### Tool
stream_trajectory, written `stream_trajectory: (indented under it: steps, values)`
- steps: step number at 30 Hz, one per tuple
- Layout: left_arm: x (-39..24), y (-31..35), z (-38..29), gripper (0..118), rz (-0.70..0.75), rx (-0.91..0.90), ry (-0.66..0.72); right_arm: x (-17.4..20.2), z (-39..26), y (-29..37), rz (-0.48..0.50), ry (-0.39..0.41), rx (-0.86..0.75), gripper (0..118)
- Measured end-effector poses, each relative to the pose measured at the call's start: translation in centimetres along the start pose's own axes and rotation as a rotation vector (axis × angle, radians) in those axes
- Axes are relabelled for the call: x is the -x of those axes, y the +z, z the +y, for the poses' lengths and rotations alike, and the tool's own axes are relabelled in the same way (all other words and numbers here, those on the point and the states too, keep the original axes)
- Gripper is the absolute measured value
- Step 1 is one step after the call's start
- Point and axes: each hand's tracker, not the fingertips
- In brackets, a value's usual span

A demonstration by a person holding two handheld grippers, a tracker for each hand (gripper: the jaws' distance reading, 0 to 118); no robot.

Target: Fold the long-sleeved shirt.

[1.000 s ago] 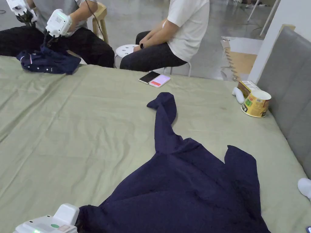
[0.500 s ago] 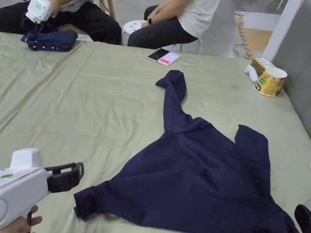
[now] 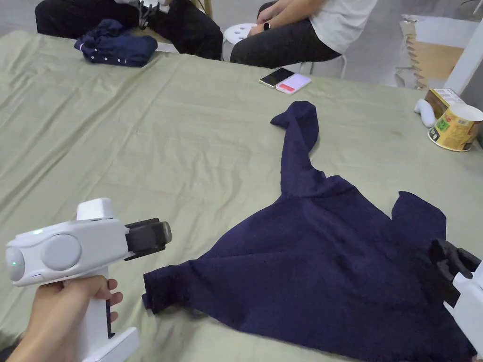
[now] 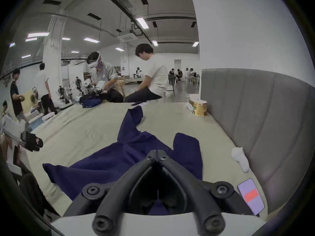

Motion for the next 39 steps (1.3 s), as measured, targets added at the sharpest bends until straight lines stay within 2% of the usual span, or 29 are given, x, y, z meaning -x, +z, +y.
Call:
stream_trajectory:
  steps: [2, 6, 7, 8, 10, 11, 13, 17, 18, 19, 20, 21, 22, 26, 28, 29, 32, 35, 38, 39]
  values:
    - [0.6, -1.1, -0.6, 104, -0.017, 0.040, 0.052, 0.4, -0.3, -0.4, 0.002, 0.003, 0.012, 0]
    - [1.2, -4.8, -2.8, 102, -0.015, 0.228, 0.187, 0.7, -1.1, -1.1, 0.012, 0.002, 0.047, 0]
    - [1.3, -5.7, -3.5, 96, -0.015, 0.261, 0.208, 0.8, -1.4, -1.3, 0.017, 0.001, 0.054, 0]
    - [1.4, -6.4, -4.2, 84, -0.027, 0.283, 0.222, 1.0, -1.6, -1.5, 0.018, 0.002, 0.060, 0]
    - [2.1, -7.3, -5.5, 42, -0.067, 0.301, 0.257, 1.2, -1.9, -2.0, 0.028, 0.013, 0.079, 0]
    - [2.2, -7.7, -6.0, 29, -0.063, 0.309, 0.258, 1.3, -2.1, -2.4, 0.029, 0.016, 0.090, 0]
    - [2.7, -8.3, -6.8, 23, -0.044, 0.279, 0.217, 1.5, -2.3, -3.2, 0.040, 0.019, 0.110, 0]
    - [2.7, -8.2, -7.0, 22, -0.052, 0.242, 0.133, 2.3, -1.9, -6.3, 0.090, 0.039, 0.159, 3]
    - [2.5, -8.2, -7.1, 22, -0.052, 0.238, 0.088, 2.5, -1.5, -7.6, 0.122, 0.039, 0.187, 14]
    - [2.3, -8.2, -7.3, 22, -0.047, 0.233, 0.066, 2.7, -1.2, -8.9, 0.145, 0.041, 0.211, 37]
    - [2.0, -8.2, -7.5, 22, -0.042, 0.233, 0.046, 3.0, -0.6, -11.0, 0.161, 0.054, 0.244, 70]
    - [2.0, -8.2, -7.4, 22, -0.042, 0.235, 0.033, 3.3, -0.2, -13.0, 0.170, 0.063, 0.269, 108]
    - [1.9, -8.2, -7.4, 22, -0.041, 0.236, 0.030, 3.5, 0.2, -14.7, 0.177, 0.080, 0.279, 118]
    - [2.1, -8.3, -7.1, 22, -0.046, 0.251, 0.041, 4.8, 2.6, -24.1, 0.188, 0.112, 0.325, 118]
    - [2.1, -8.4, -7.2, 22, -0.048, 0.254, 0.037, 3.9, 3.8, -28.5, 0.162, 0.128, 0.378, 118]
    - [2.3, -8.5, -6.9, 22, -0.051, 0.259, 0.037, 4.2, 4.4, -31.0, 0.165, 0.153, 0.399, 118]
    - [2.4, -8.9, -6.7, 22, -0.054, 0.271, 0.036, 3.6, 5.3, -37.2, 0.189, 0.154, 0.477, 117]
    - [2.5, -9.1, -6.3, 22, -0.062, 0.287, 0.050, 4.2, 5.8, -40.9, 0.259, 0.114, 0.528, 101]
    - [2.6, -9.1, -6.3, 22, -0.067, 0.288, 0.059, 6.0, 5.4, -43.6, 0.276, 0.123, 0.544, 98]
    - [2.7, -9.1, -6.3, 22, -0.069, 0.287, 0.065, 6.1, 5.1, -44.2, 0.279, 0.125, 0.552, 84]
